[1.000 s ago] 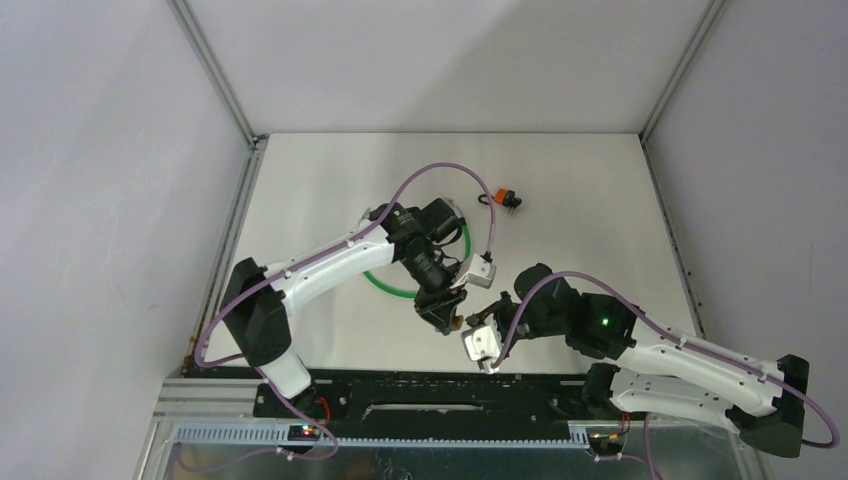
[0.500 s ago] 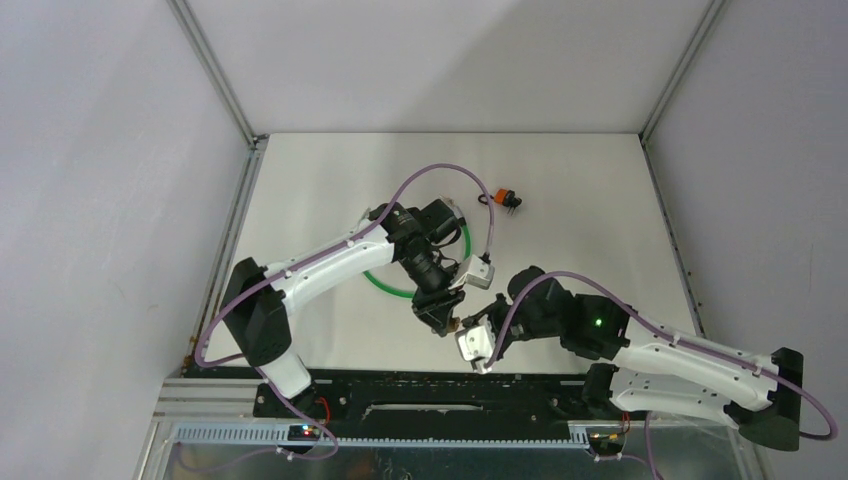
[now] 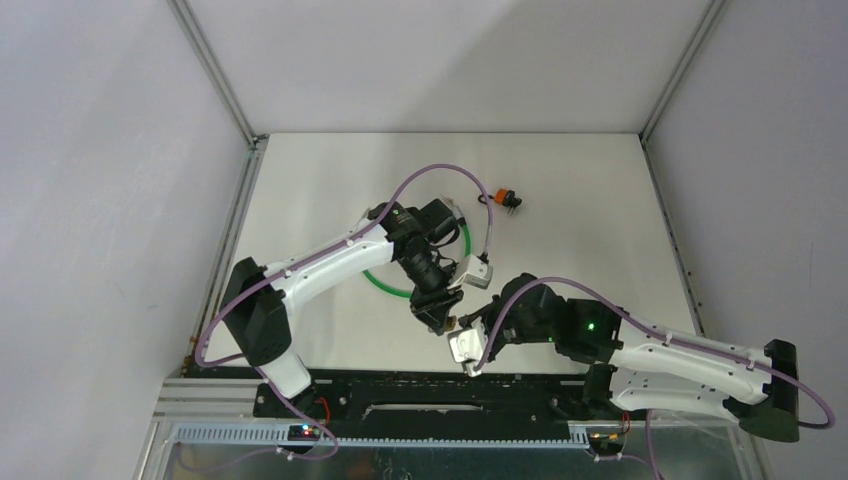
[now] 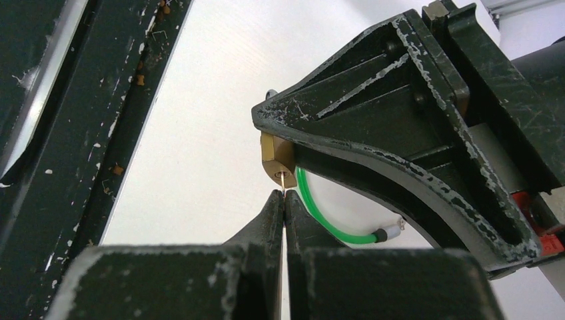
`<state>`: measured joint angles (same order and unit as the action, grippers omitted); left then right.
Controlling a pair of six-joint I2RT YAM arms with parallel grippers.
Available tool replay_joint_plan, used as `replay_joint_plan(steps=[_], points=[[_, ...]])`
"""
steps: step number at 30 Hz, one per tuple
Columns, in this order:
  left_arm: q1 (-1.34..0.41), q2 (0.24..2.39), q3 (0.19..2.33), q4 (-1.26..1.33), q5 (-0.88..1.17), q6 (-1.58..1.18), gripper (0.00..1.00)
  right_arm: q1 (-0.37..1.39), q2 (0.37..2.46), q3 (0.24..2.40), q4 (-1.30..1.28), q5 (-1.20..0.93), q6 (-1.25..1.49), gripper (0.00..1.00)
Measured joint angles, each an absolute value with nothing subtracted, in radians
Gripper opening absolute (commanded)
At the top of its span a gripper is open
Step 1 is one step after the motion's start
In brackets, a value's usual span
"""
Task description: Unlock with the key
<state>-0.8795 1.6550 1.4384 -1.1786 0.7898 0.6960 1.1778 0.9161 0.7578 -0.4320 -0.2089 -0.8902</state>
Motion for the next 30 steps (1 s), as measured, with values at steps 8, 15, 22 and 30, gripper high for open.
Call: replay_joint_plan(steps=[8, 15, 22, 30], points=[[-0.879, 1.659, 1.438, -1.168, 0.780, 0.629, 0.00, 1.237, 0.922, 0.753, -0.430, -0.115, -0.909, 0.00], [-0.881, 1.667, 1.438, -1.129, 0.775, 0.584, 0.00, 1.242, 0.926, 0.748, -0.427, -0.093, -0.910, 0.00], [-0.884, 1.668, 1.438, -1.122, 0.767, 0.574, 0.00, 1.241, 0.929, 0.748, -0.431, -0.091, -0.907, 0.00], [-0.885, 1.668, 1.438, -1.127, 0.751, 0.576, 0.00, 1.230, 0.951, 0.748, -0.425, -0.112, -0.893, 0.12]])
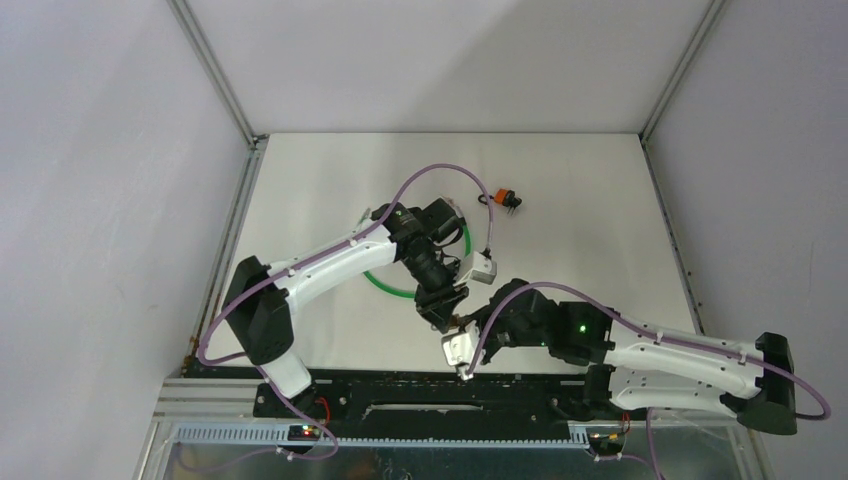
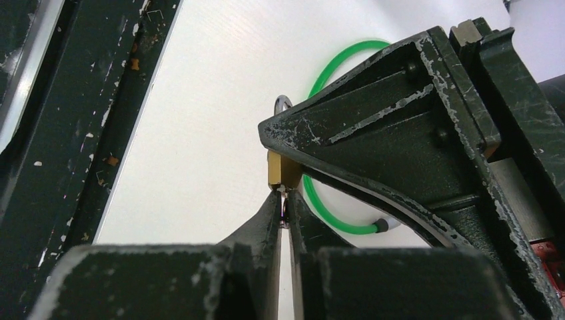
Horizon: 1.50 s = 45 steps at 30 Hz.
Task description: Unlock with the key
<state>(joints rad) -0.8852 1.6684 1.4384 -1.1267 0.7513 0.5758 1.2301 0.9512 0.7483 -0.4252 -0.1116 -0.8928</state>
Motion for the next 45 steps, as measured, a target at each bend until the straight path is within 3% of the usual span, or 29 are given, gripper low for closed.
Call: replay_joint_plan(steps=[1, 2, 6, 10, 18, 34, 45], points=[[-0.885, 1.668, 1.438, -1.125, 0.751, 0.576, 0.00, 1.226, 0.951, 0.748, -0.426, -0.116, -0.891, 0.12], [-0.885, 1.668, 1.438, -1.122, 0.751, 0.576, 0.00, 1.219, 0.950, 0.748, -0.429, -0.122, -0.890, 0.21], [-0.885, 1.668, 1.438, -1.099, 0.754, 0.577, 0.00, 1.195, 0.934, 0.748, -0.445, -0.141, -0.887, 0.35], [-0.885, 1.668, 1.438, -1.085, 0.754, 0.579, 0.00, 1.175, 0.907, 0.748, -0.466, -0.157, -0.889, 0.40], [-0.885, 1.668, 1.438, -1.082, 0.754, 0.583, 0.00, 1.155, 0.882, 0.748, -0.492, -0.162, -0.889, 0.28], [-0.885, 1.668, 1.438, -1.087, 0.764, 0.586, 0.00, 1.148, 0.905, 0.748, -0.490, -0.171, -0.886, 0.23], [-0.885, 1.668, 1.438, -1.106, 0.763, 0.595, 0.00, 1.147, 0.929, 0.748, -0.464, -0.170, -0.878, 0.10]])
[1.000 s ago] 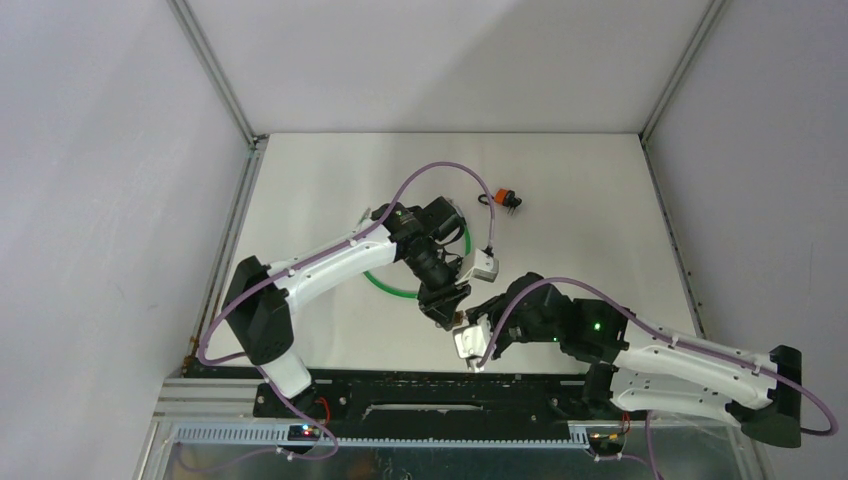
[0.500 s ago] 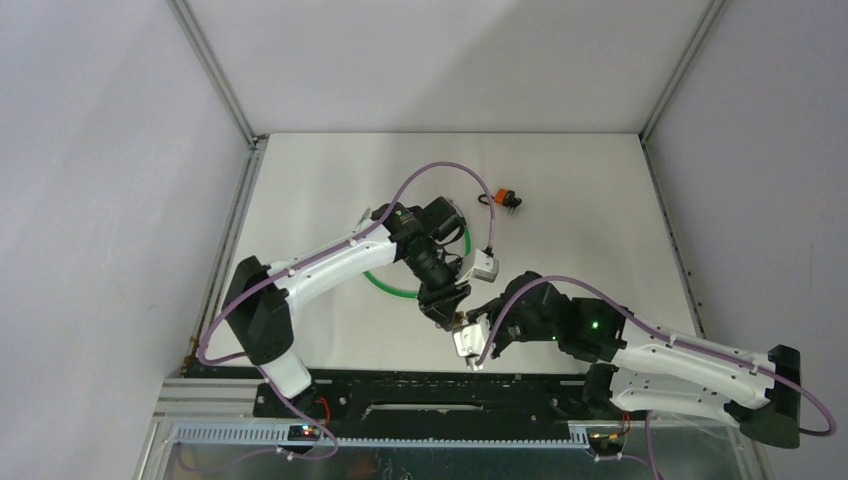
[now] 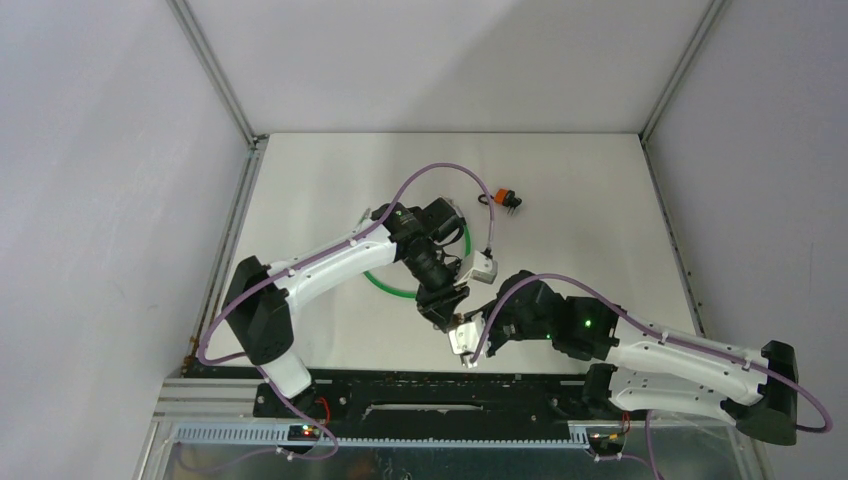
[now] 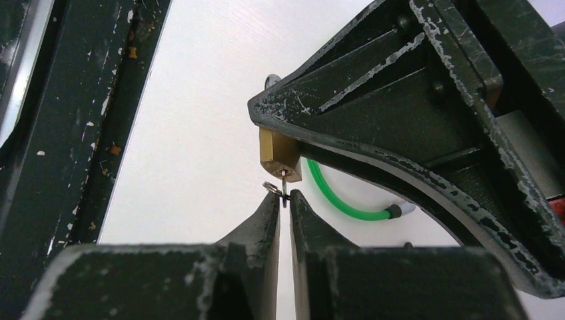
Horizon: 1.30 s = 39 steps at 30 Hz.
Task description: Unlock with the key
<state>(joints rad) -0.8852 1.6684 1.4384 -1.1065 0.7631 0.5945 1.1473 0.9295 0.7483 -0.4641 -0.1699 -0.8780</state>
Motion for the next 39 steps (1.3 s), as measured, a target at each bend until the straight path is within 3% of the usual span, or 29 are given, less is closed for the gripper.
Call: replay_joint_plan(steps=[8, 21, 39], points=[[-0.885, 1.669, 1.438, -1.119, 0.767, 0.595, 0.00, 1.149, 0.932, 0.748, -0.460, -0.170, -0.868, 0.00], [-0.885, 1.671, 1.438, -1.133, 0.744, 0.562, 0.00, 1.165, 0.952, 0.743, -0.432, -0.152, -0.828, 0.00], [-0.883, 1.635, 1.425, -0.971, 0.551, 0.367, 0.00, 0.900, 1.069, 0.842, -0.527, -0.389, -0.686, 0.00]])
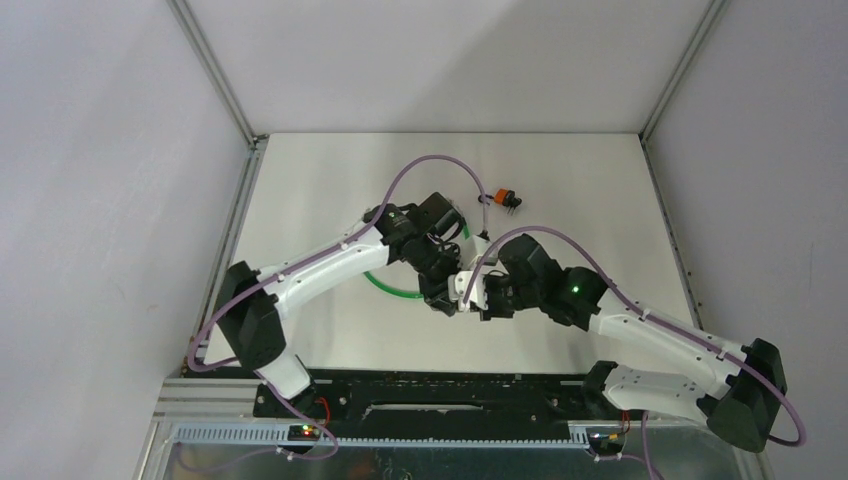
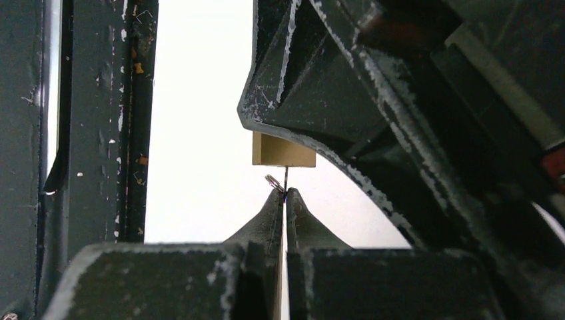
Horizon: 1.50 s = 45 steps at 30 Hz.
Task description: Unlock with the key
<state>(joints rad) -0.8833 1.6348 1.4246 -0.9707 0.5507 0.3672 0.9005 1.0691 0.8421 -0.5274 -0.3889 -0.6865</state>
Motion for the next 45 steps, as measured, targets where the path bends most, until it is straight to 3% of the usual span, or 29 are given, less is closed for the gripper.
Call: replay_joint_plan(steps=[5, 7, 10, 15, 23, 30, 36, 45], points=[[-0.889, 1.603, 1.401, -0.918, 0.475, 0.341, 0.00, 0.877, 1.071, 0.845, -0.541, -0.426, -0.661, 0.03], [-0.890, 1.599, 1.388, -0.861, 0.395, 0.344, 0.00, 0.875, 1.069, 0.854, -0.553, -0.473, -0.632, 0.17], [-0.881, 1.599, 1.380, -0.816, 0.336, 0.349, 0.00, 0.875, 1.049, 0.865, -0.559, -0.510, -0.605, 0.29], [-0.874, 1.592, 1.367, -0.784, 0.318, 0.360, 0.00, 0.836, 0.973, 0.870, -0.564, -0.524, -0.590, 0.41], [-0.832, 1.530, 1.327, -0.757, 0.339, 0.406, 0.00, 0.574, 0.868, 0.873, -0.557, -0.607, -0.504, 0.59], [-0.820, 1.431, 1.295, -0.710, 0.381, 0.501, 0.00, 0.371, 0.968, 0.892, -0.525, -0.735, -0.343, 0.77], [-0.850, 1.408, 1.270, -0.657, 0.361, 0.550, 0.00, 0.251, 1.198, 0.988, -0.498, -0.950, -0.215, 0.80], [-0.957, 1.410, 1.239, -0.575, 0.200, 0.566, 0.00, 0.264, 1.453, 1.058, -0.490, -1.209, -0.126, 0.78]])
